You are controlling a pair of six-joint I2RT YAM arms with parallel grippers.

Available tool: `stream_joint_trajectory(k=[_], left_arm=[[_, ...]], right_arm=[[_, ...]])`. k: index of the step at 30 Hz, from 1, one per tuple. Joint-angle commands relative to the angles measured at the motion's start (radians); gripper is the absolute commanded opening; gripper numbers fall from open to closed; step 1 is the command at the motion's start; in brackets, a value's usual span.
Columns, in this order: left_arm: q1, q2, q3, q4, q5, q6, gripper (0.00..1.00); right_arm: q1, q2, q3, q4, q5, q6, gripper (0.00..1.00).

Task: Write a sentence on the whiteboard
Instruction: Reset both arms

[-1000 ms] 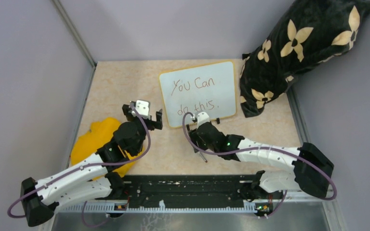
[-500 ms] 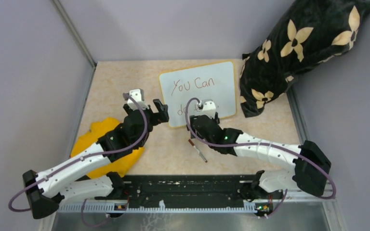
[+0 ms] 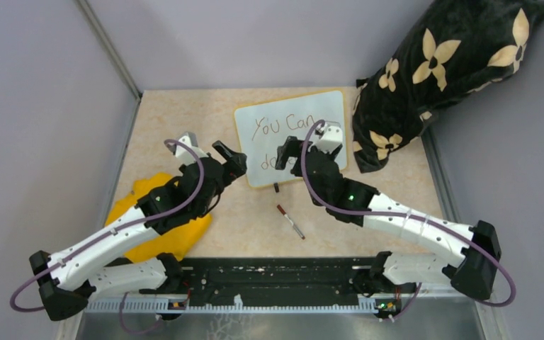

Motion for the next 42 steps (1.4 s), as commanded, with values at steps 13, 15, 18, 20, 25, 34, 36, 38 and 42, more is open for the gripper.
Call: stream_joint_trajectory(k=[13, 15, 18, 20, 25, 34, 36, 38, 42], left_arm=[[0.004, -0.002, 0.286, 0.094, 0.059, 0.803, 0.99], [0.004, -0.008, 0.313, 0.07, 0.06, 0.849, 0.99], [0.004, -0.025, 0.336, 0.061, -0.008, 0.886, 0.99], [0.004, -0.051, 0.318, 0.103, -0.059, 0.925, 0.99], [0.004, -0.094, 0.307, 0.158, -0.093, 0.986, 0.99], [0.004, -0.08, 0.312, 0.186, -0.096, 1.017, 0.99], [0.004, -0.075, 0.31, 0.194, -0.093, 1.017, 0.99], [0.004, -0.073, 0.306, 0.2, -0.088, 1.013, 0.99], [0.004, -0.06, 0.304, 0.204, -0.071, 0.997, 0.99]], right_arm=[[-0.058, -0.035, 0.397, 0.153, 0.073, -0.483, 0.99], [-0.058, -0.08, 0.372, 0.209, 0.074, -0.544, 0.99], [-0.059, -0.114, 0.351, 0.244, 0.137, -0.645, 0.99], [-0.058, -0.137, 0.318, 0.279, 0.186, -0.722, 0.99], [-0.058, -0.219, 0.203, 0.325, 0.191, -0.834, 0.99], [-0.058, -0.396, -0.008, 0.347, 0.045, -0.771, 0.98], [-0.058, -0.402, -0.015, 0.343, 0.054, -0.763, 0.98], [-0.058, -0.401, -0.016, 0.335, 0.061, -0.759, 0.98], [-0.058, -0.399, -0.019, 0.332, 0.06, -0.752, 0.98]])
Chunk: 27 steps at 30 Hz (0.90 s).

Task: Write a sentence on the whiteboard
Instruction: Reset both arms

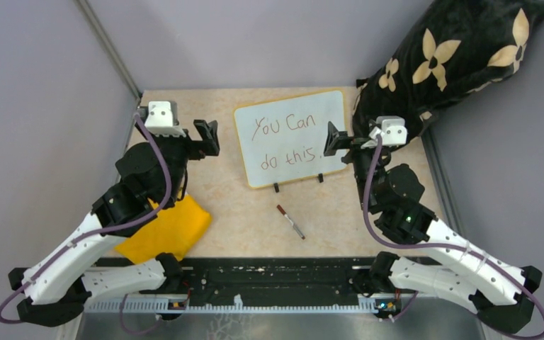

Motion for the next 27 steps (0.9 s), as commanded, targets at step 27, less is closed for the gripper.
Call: stream_joint_trajectory(k=[27], left_arm=[[0.001, 0.226, 0.353, 0.061, 0.179, -0.021, 0.99]], right_arm=[[-0.006, 0.47, 0.701, -0.394, -0.138, 0.342, 0.99]])
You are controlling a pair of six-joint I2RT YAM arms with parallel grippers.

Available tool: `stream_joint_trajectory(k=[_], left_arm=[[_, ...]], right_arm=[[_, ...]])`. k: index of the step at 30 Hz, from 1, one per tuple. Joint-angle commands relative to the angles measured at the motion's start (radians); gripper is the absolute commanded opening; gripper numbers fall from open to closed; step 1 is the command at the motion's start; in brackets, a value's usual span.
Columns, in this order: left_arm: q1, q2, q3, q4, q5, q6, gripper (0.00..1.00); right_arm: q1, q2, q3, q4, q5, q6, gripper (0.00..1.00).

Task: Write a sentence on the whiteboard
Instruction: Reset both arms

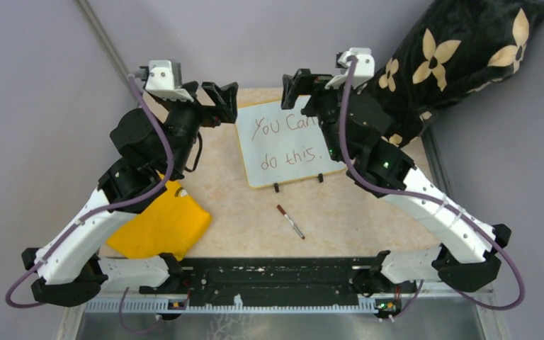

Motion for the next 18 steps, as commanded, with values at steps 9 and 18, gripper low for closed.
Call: stream_joint_trajectory(k=[9, 18], left_arm=[[0.001, -0.027, -0.006, -0.042, 0.063, -0.055, 0.99], [0.001, -0.033, -0.045, -0.029, 0.078, -0.067, 0.99]], right_arm=[[-0.004, -0.112, -0.203, 0.119, 0.016, -0.019, 0.98], [-0.004, -0.155, -0.267, 0.163, 0.044, -0.067, 0.99]])
